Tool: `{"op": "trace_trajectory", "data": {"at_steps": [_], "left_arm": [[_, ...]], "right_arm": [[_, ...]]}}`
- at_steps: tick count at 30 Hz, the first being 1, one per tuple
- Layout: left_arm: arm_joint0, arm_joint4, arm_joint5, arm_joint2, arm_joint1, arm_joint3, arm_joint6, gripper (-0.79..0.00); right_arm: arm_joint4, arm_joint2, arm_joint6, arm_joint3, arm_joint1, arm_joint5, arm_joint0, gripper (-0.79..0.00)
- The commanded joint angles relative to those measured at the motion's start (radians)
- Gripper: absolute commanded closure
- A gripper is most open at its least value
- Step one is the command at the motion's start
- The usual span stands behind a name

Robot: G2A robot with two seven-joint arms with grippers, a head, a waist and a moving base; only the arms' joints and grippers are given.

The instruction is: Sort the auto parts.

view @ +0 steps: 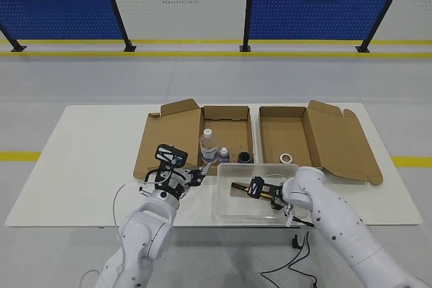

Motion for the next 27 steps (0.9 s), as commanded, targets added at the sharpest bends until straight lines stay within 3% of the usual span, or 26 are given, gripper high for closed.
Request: {"op": "trace_trajectory", "data": {"at_steps": [1, 13, 27], "left_arm": [[0.0, 0.0, 0.0, 0.0, 0.0, 0.0, 0.0, -0.785], [0.0, 0.0, 0.0, 0.0, 0.0, 0.0, 0.0, -0.785], [0.0, 0.0, 0.0, 0.0, 0.0, 0.0, 0.0, -0.785]], "right_arm": [[0.018, 0.011, -0.001, -0.013, 0.003, 0.001, -0.005, 0.0], [0.147, 0.113, 0.025, -0.146, 0.044, 0.013, -0.07, 0.0], [0.482, 0.295, 0.026, -0.258, 0.083, 0.086, -0.148, 0.0]]}}
